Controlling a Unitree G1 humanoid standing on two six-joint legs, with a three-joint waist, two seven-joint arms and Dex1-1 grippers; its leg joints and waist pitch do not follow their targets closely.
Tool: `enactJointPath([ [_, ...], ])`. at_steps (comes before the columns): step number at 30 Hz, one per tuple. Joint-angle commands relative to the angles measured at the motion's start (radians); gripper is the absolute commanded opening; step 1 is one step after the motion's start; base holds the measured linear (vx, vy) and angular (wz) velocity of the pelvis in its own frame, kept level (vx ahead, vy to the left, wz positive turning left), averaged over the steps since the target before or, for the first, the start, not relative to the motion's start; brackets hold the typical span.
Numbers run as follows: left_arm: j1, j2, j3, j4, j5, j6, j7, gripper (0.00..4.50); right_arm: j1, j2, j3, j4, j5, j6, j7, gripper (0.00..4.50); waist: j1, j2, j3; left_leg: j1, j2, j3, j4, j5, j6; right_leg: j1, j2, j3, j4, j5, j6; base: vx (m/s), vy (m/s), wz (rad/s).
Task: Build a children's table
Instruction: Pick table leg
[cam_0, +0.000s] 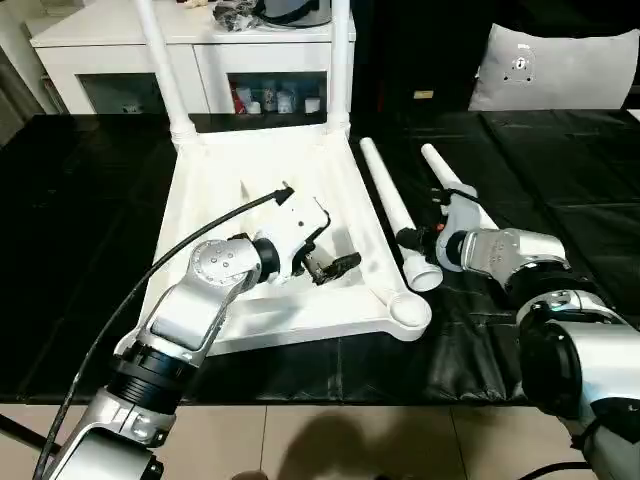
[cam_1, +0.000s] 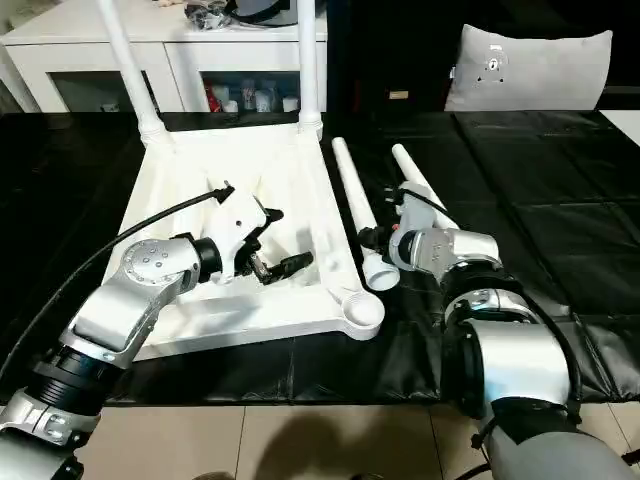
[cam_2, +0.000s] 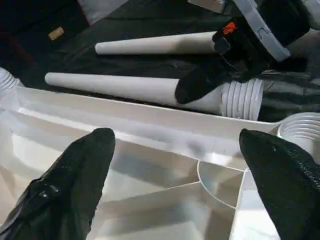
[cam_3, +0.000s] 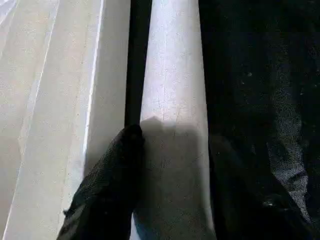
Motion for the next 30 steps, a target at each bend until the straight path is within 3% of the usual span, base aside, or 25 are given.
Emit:
enactJointPath([
  [1, 0.000, 0.006, -0.007, -0.022, 0.004, -0.001, -0.009, 4.50, 0.027, -0.003, 0.001, 0.039, -0.014, 0.021, -0.026, 1.82, -0.003, -0.010, -0.073, -0.007, 0.049, -0.005, -0.062, -0.080, 0.056, 0.067, -0.073, 0.062, -0.064, -0.304, -0.145, 0.000, 0.000, 0.00],
  [12, -0.003, 0.004, -0.001, -0.016, 0.004, -0.006, -0.011, 4.50, 0.040, -0.001, -0.028, 0.032, 0.008, -0.022, -0.042, 1.82, -0.003, -0.010, -0.073, -0.008, 0.047, -0.004, -0.062, -0.085, 0.055, 0.067, -0.074, 0.061, -0.068, -0.320, -0.136, 0.000, 0.000, 0.00],
  [17, -0.006, -0.009, 0.018, -0.013, -0.005, -0.018, 0.005, 4.50, 0.078, 0.003, -0.041, -0.041, 0.017, -0.205, 0.010, 1.82, -0.002, -0.012, -0.074, -0.008, 0.049, -0.004, -0.062, -0.087, 0.061, 0.066, -0.076, 0.061, -0.069, -0.322, -0.132, 0.000, 0.000, 0.00],
  [19, -0.006, -0.011, 0.021, -0.011, -0.005, -0.022, 0.008, 4.50, 0.084, 0.003, -0.037, -0.052, 0.015, -0.222, 0.025, 1.81, -0.003, -0.013, -0.073, -0.009, 0.047, -0.004, -0.062, -0.083, 0.066, 0.067, -0.074, 0.060, -0.068, -0.319, -0.133, 0.000, 0.000, 0.00],
  [22, -0.005, -0.017, 0.027, -0.008, -0.008, -0.027, 0.014, 4.50, 0.084, 0.003, -0.055, -0.063, 0.040, -0.198, 0.051, 1.81, -0.004, -0.012, -0.075, -0.010, 0.048, -0.005, -0.061, -0.068, 0.078, 0.070, -0.073, 0.061, -0.063, -0.291, -0.148, 0.000, 0.000, 0.00],
  [23, -0.008, -0.037, 0.045, -0.001, -0.025, -0.033, 0.029, 4.50, 0.095, 0.006, -0.098, -0.106, 0.098, -0.200, 0.112, 1.81, -0.005, -0.012, -0.074, -0.011, 0.048, -0.002, -0.059, -0.076, 0.088, 0.071, -0.072, 0.062, -0.067, -0.283, -0.148, 0.000, 0.000, 0.00],
  [27, -0.035, -0.102, 0.116, 0.022, -0.082, -0.033, 0.086, 4.50, 0.148, 0.021, -0.125, -0.230, 0.183, -0.236, 0.266, 1.81, -0.001, -0.013, -0.079, -0.014, 0.050, -0.003, -0.056, -0.046, 0.113, 0.071, -0.071, 0.061, -0.058, -0.231, -0.164, 0.000, 0.000, 0.00],
  [30, -0.042, -0.115, 0.132, 0.028, -0.093, -0.030, 0.101, 4.50, 0.159, 0.024, -0.125, -0.252, 0.195, -0.244, 0.292, 1.81, 0.003, -0.016, -0.080, -0.018, 0.048, -0.004, -0.055, -0.027, 0.132, 0.071, -0.070, 0.058, -0.062, -0.247, -0.154, 0.000, 0.000, 0.00],
])
